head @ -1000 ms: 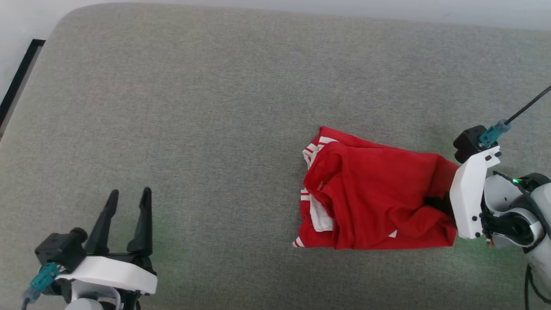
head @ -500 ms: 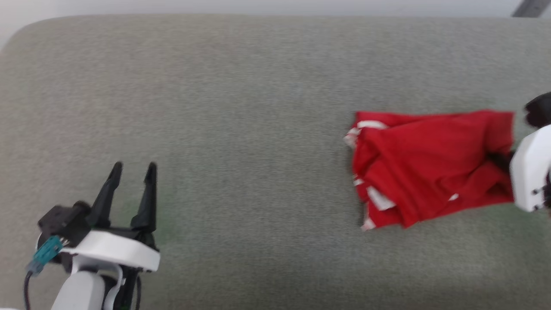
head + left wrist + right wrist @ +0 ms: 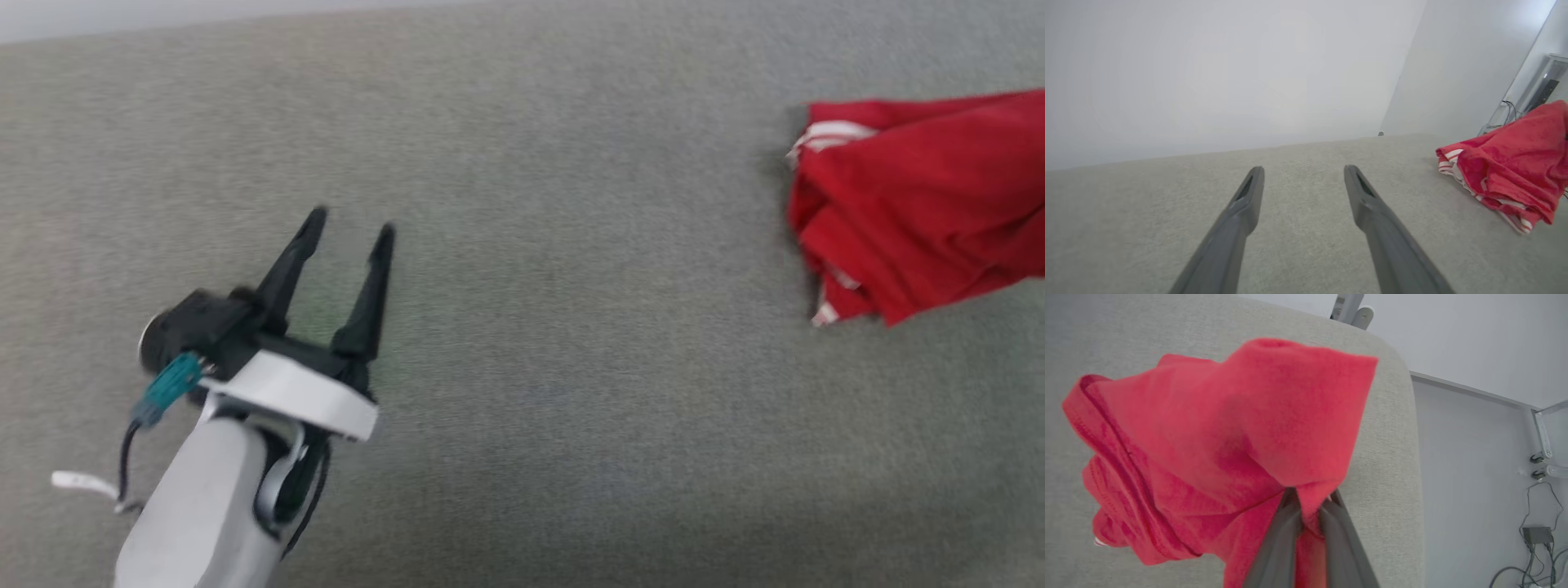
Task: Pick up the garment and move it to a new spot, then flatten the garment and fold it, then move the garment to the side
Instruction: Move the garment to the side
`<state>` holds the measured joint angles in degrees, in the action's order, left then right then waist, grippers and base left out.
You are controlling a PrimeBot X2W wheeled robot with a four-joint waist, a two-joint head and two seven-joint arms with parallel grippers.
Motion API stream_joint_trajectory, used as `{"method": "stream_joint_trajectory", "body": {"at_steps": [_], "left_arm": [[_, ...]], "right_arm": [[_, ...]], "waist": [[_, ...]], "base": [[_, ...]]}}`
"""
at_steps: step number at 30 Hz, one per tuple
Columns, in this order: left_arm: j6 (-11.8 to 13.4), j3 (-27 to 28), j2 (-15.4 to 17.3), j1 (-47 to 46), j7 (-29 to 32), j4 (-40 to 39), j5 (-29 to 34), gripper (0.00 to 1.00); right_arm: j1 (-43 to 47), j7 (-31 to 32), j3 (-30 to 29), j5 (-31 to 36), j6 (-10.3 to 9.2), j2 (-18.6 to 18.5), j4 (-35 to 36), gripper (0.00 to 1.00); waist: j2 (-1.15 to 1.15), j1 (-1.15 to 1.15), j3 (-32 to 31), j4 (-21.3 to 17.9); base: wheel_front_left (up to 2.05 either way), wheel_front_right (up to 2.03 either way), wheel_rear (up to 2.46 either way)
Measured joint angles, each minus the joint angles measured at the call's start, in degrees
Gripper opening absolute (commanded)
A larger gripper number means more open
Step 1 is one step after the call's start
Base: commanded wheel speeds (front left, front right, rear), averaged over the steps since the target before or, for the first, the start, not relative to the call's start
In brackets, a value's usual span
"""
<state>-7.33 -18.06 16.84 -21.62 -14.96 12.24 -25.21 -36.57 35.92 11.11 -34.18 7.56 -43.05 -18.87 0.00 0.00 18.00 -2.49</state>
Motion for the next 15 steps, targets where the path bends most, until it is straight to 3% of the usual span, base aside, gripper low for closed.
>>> {"method": "stream_joint_trajectory", "body": {"at_steps": [15], "left_arm": [[-0.1, -12.3, -0.6, -15.1, 0.0, 2.2, -1.1, 1.00]], "right_arm": [[-11.4, -12.3, -0.1, 7.1, 0.00, -2.5, -15.0, 0.00]], "waist": [[0.00, 0.00, 6.9, -4.4]], "base": [[0.00, 0.00, 0.00]]}}
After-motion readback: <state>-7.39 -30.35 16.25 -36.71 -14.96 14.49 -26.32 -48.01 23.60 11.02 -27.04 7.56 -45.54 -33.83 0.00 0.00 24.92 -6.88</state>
